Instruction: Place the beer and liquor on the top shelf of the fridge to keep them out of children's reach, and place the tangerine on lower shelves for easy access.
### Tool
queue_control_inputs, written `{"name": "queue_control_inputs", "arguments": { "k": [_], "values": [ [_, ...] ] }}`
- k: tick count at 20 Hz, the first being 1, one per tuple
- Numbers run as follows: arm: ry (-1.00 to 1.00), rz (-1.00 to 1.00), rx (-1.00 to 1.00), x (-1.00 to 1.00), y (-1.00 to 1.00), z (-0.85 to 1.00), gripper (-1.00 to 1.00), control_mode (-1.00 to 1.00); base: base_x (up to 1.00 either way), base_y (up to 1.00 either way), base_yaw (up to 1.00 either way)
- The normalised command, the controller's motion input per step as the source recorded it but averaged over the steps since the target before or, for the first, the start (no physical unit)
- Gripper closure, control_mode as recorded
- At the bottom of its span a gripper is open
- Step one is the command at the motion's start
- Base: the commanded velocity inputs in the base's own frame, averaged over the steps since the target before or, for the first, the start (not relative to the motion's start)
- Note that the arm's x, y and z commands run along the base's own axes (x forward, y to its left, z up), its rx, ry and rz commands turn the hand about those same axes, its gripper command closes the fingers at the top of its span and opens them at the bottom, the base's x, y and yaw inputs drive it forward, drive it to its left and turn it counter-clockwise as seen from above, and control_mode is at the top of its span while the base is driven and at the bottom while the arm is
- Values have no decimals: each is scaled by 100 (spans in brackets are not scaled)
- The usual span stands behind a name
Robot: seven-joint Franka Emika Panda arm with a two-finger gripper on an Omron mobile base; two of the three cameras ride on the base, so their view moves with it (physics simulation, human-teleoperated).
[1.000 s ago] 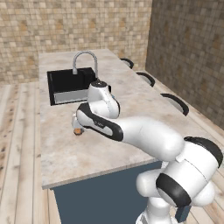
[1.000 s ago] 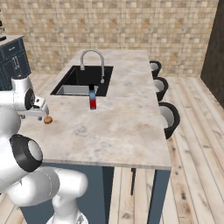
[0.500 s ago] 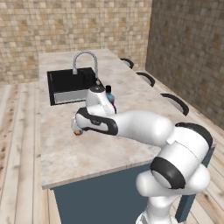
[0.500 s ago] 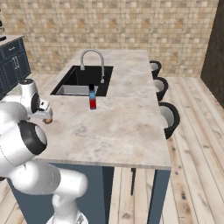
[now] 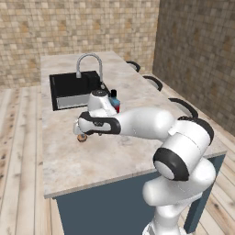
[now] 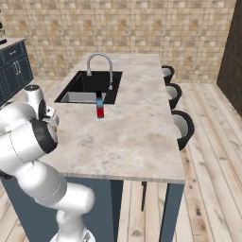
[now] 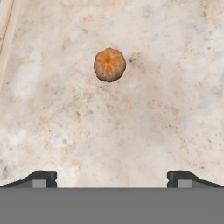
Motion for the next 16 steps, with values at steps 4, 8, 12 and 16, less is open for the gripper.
{"name": "queue_control_inputs", "arguments": {
  "k": [4,8,12,16],
  "values": [
    [0,0,0,25,13,-9,-100,-100,0,0,0],
    [0,0,0,24,9,-15,-100,-100,0,0,0],
    [0,0,0,23,6,-21,-100,-100,0,0,0],
    [0,0,0,20,4,-25,-100,-100,0,0,0]
  ]
}}
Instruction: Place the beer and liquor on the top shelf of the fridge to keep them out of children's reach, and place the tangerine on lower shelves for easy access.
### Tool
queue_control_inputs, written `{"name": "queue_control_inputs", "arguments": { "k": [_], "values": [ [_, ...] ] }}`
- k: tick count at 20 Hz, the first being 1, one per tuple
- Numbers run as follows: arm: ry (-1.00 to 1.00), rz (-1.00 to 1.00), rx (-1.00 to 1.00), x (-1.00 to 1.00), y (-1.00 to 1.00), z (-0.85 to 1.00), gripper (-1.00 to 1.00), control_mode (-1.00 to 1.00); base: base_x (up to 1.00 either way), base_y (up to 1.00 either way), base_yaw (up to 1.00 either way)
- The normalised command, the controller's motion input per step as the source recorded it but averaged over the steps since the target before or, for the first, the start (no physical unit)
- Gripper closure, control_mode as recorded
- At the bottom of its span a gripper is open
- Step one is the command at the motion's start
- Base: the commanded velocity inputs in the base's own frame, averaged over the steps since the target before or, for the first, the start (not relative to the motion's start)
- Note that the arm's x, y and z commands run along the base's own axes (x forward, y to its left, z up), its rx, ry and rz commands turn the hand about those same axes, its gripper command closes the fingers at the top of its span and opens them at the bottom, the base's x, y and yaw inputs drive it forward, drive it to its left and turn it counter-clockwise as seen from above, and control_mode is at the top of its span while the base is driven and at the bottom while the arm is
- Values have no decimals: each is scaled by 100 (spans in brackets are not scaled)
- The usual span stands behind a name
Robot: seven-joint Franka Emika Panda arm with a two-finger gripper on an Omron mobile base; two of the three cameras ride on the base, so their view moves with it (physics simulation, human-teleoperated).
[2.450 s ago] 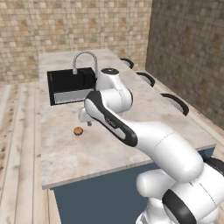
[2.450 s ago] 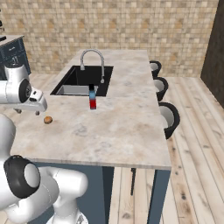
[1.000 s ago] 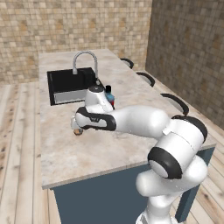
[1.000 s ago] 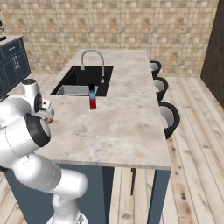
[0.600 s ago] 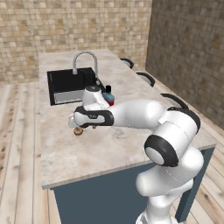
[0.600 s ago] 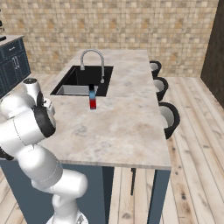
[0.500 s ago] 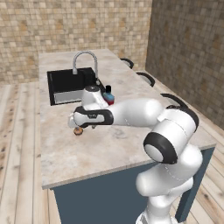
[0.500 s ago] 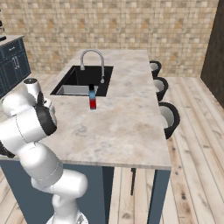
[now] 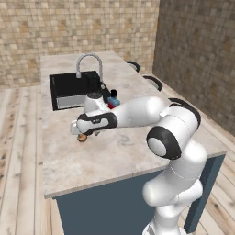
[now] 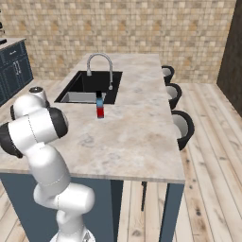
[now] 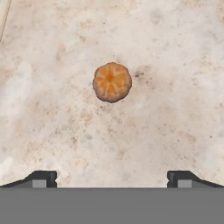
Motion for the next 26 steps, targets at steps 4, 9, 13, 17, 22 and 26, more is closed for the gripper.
{"name": "queue_control_inputs", "arguments": {
  "k": [4,9,13,17,22,26],
  "values": [
    [0,0,0,20,4,-27,-100,-100,0,0,0],
    [0,0,0,21,8,-28,-100,-100,0,0,0],
    [0,0,0,21,11,-23,-100,-100,0,0,0],
    [0,0,0,21,13,-17,-100,-100,0,0,0],
    [0,0,0,22,9,-12,-100,-100,0,0,0],
    [0,0,0,21,7,-11,-100,-100,0,0,0]
  ]
}}
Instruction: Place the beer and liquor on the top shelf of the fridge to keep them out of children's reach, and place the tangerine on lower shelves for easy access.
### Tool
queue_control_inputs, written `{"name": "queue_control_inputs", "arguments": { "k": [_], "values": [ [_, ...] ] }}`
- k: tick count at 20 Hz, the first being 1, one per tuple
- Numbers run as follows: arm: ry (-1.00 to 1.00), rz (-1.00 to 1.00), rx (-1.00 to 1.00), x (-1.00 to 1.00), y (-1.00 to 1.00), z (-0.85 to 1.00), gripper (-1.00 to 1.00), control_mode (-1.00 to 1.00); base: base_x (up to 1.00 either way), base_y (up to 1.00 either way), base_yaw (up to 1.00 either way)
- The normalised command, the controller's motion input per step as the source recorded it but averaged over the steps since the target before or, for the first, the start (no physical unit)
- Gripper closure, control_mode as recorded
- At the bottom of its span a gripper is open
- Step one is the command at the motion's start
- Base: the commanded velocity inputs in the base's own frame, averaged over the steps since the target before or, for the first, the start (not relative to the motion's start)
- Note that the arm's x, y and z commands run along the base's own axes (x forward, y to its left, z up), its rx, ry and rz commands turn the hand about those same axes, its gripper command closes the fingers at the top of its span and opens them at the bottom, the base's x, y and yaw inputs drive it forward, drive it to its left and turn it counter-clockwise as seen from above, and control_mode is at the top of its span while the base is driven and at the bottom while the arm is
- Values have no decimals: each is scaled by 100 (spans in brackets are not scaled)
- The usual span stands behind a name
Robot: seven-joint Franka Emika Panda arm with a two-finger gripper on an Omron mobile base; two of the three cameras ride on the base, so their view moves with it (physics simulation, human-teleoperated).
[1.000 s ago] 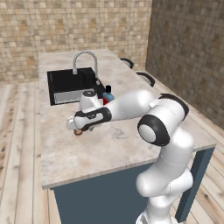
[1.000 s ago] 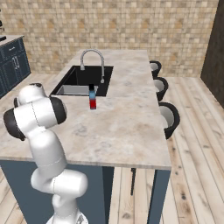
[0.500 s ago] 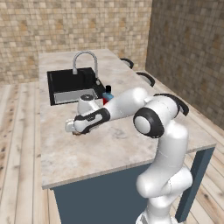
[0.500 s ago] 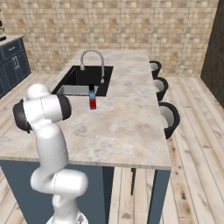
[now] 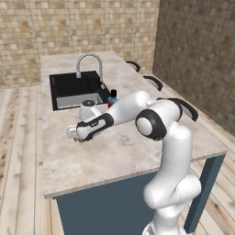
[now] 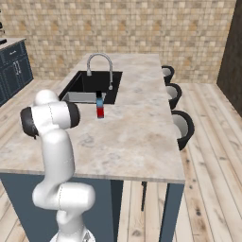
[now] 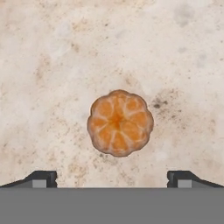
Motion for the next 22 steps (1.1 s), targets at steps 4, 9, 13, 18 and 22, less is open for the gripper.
{"name": "queue_control_inputs", "arguments": {
  "k": [4,9,13,18,22],
  "values": [
    [0,-2,0,15,0,-13,-100,-100,0,0,0],
    [0,-3,0,15,0,-14,-100,-100,0,0,0],
    [0,-4,0,15,0,-13,-100,-100,0,0,0],
    [0,-3,0,19,0,-9,-100,-100,0,0,0],
    [0,-2,0,18,0,-8,-100,-100,0,0,0]
  ]
}}
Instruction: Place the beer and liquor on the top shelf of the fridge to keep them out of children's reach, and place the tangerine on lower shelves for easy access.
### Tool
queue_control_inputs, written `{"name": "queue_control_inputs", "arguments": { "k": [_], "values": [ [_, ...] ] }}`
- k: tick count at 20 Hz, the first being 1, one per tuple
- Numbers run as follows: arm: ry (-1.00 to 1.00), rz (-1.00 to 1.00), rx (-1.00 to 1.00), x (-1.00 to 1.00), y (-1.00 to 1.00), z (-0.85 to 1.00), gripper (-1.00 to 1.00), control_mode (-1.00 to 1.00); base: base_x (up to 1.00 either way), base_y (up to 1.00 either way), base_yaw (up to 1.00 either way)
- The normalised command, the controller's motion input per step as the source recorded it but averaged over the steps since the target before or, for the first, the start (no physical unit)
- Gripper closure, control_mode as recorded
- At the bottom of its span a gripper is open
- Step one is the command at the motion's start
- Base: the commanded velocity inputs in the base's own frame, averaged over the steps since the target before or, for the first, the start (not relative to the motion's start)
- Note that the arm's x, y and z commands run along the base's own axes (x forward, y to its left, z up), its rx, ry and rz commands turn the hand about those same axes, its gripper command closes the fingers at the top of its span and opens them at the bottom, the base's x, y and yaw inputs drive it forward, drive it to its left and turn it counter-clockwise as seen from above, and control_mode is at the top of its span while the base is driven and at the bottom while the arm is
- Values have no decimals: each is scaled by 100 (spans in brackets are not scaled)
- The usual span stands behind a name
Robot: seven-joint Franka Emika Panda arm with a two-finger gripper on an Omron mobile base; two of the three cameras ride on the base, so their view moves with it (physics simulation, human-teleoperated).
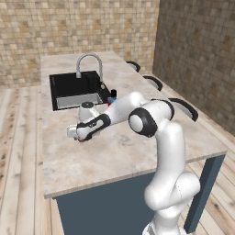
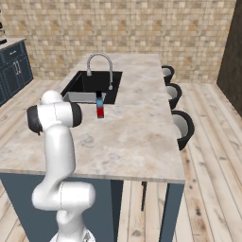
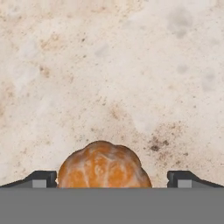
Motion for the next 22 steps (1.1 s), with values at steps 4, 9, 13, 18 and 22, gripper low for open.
{"name": "queue_control_inputs", "arguments": {
  "k": [4,9,13,18,22],
  "values": [
    [3,-4,-1,1,0,-9,-100,-100,0,0,0],
    [6,-6,-3,0,0,-9,100,-100,0,0,0],
    [4,-6,-2,-2,0,-7,100,-100,0,0,0],
    [0,-6,-1,-6,0,0,100,-100,0,0,0],
    [-6,-8,0,-33,-19,0,100,-100,0,0,0]
  ]
}}
